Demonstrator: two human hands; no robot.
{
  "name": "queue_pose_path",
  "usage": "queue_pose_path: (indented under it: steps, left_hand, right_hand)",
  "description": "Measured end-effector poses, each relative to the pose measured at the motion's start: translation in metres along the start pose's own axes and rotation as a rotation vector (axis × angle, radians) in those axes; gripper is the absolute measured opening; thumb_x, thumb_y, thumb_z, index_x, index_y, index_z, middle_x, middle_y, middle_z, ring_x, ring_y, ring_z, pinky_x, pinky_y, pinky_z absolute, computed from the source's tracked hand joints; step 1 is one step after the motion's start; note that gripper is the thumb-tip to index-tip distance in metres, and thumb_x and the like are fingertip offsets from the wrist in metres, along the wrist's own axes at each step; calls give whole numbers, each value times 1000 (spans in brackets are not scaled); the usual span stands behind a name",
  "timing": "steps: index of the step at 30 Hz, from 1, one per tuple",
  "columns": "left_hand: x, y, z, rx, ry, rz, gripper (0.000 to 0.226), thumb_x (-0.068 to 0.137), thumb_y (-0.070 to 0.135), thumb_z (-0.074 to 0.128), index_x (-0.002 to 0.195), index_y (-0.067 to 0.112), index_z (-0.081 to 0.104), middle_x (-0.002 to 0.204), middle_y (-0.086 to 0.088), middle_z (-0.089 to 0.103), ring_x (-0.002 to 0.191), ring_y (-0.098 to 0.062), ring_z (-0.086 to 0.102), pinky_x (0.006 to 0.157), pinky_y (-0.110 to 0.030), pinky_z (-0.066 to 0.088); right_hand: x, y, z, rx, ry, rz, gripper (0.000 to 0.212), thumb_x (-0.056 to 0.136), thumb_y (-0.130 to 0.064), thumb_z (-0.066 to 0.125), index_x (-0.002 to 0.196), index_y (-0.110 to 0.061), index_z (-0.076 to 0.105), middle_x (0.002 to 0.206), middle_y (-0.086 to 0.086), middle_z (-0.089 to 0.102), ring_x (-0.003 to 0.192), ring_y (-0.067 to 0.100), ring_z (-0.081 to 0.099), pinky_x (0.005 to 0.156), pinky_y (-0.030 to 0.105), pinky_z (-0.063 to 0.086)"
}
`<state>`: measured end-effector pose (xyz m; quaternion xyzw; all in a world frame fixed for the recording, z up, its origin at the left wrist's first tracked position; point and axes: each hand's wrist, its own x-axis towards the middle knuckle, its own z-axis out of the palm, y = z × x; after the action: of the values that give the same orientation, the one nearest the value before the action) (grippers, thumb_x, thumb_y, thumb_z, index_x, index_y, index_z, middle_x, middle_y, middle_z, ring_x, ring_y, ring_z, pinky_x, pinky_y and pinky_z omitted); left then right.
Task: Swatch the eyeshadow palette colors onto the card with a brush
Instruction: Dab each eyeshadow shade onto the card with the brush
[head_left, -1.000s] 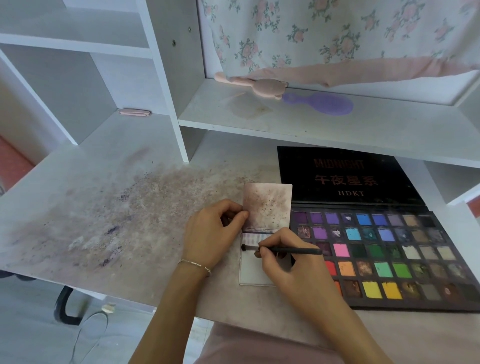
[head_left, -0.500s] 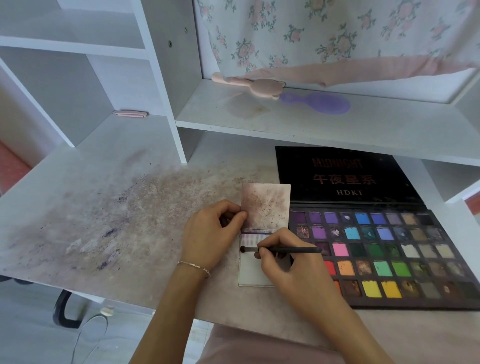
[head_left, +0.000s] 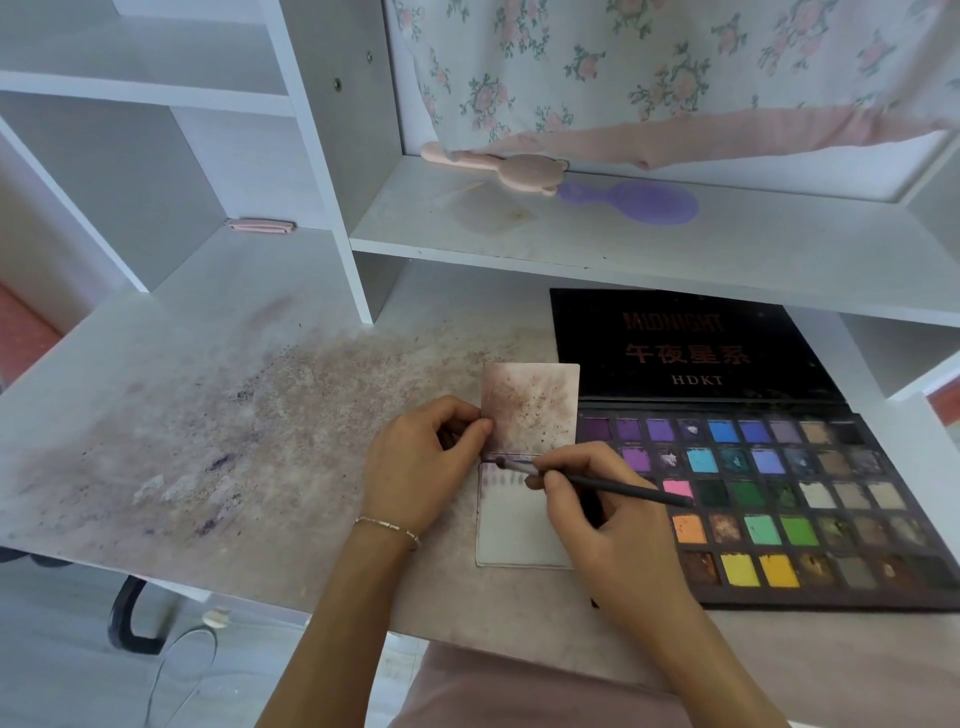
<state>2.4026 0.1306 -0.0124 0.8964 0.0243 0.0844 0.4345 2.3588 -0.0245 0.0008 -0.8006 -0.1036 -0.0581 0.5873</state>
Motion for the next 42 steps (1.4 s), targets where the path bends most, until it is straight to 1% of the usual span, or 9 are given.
queue_pose_path:
  steps: [6, 10, 12, 16, 19, 21, 25, 32, 42]
  left_hand:
    - [0, 0, 0, 0, 3, -1, 25, 79, 29, 65, 64, 46, 54, 62, 24, 59, 67, 6, 56, 55, -8, 39]
    - [0, -2, 0, -2, 14, 2, 23, 79, 28, 66, 65, 44, 56, 63, 24, 60, 62, 4, 56, 58, -17, 42]
    - [0, -3, 0, -3, 10, 13, 21, 79, 28, 65, 68, 42, 57, 65, 21, 62, 62, 2, 56, 58, -18, 42]
    - [0, -2, 0, 1, 14, 23, 22, 79, 26, 65, 68, 43, 57, 66, 22, 61, 63, 1, 56, 57, -17, 40]
    - [-1, -2, 0, 0, 17, 25, 25, 79, 26, 66, 67, 45, 55, 65, 23, 61, 63, 1, 56, 56, -18, 40]
    - [-1, -2, 0, 1, 16, 23, 26, 79, 26, 66, 66, 46, 55, 66, 23, 61, 63, 1, 56, 56, -18, 40]
    - [1, 0, 2, 2, 18, 21, 28, 79, 26, 66, 66, 47, 54, 66, 24, 60, 63, 2, 56, 57, -18, 39]
    - [-1, -1, 1, -7, 22, 18, 28, 79, 25, 66, 64, 47, 54, 64, 25, 60, 62, 3, 56, 57, -16, 39]
    - [-1, 0, 1, -14, 18, 17, 28, 79, 24, 67, 65, 46, 54, 65, 24, 60, 63, 2, 55, 59, -18, 40]
  right_hand:
    - [-1, 0, -17, 20, 115, -11, 24, 84, -15, 51, 91, -36, 61, 93, -14, 64, 77, 6, 61, 61, 14, 50]
    - [-4, 7, -37, 34, 192, 27, 33, 86, 2, 52, 85, -29, 61, 85, -7, 63, 69, 11, 59, 57, 10, 47]
    - [-6, 11, -46, 17, 223, 56, 31, 87, 0, 51, 82, -29, 60, 79, -3, 62, 65, 16, 57, 54, 12, 46]
    - [-11, 18, -60, -65, 266, 80, 25, 91, -16, 50, 77, -36, 56, 75, -6, 64, 65, 10, 60, 55, 14, 47]
    - [-13, 21, -67, -166, 262, 70, 20, 86, -27, 45, 76, -41, 55, 76, -10, 64, 65, 9, 61, 52, 10, 45]
    - [-13, 25, -71, -231, 259, 68, 22, 90, -22, 48, 74, -37, 54, 74, -17, 65, 66, 1, 61, 52, 7, 44]
    - [-11, 28, -72, -282, 236, 72, 28, 88, -9, 51, 75, -33, 55, 60, -12, 62, 66, -3, 60, 54, 4, 42]
    - [-11, 25, -68, -358, 125, 54, 17, 83, -24, 45, 72, -34, 52, 65, -5, 61, 67, 9, 57, 57, 21, 46]
    - [-10, 27, -68, -378, 140, 47, 23, 86, -17, 47, 72, -36, 49, 64, -8, 60, 67, 7, 57, 56, 17, 45]
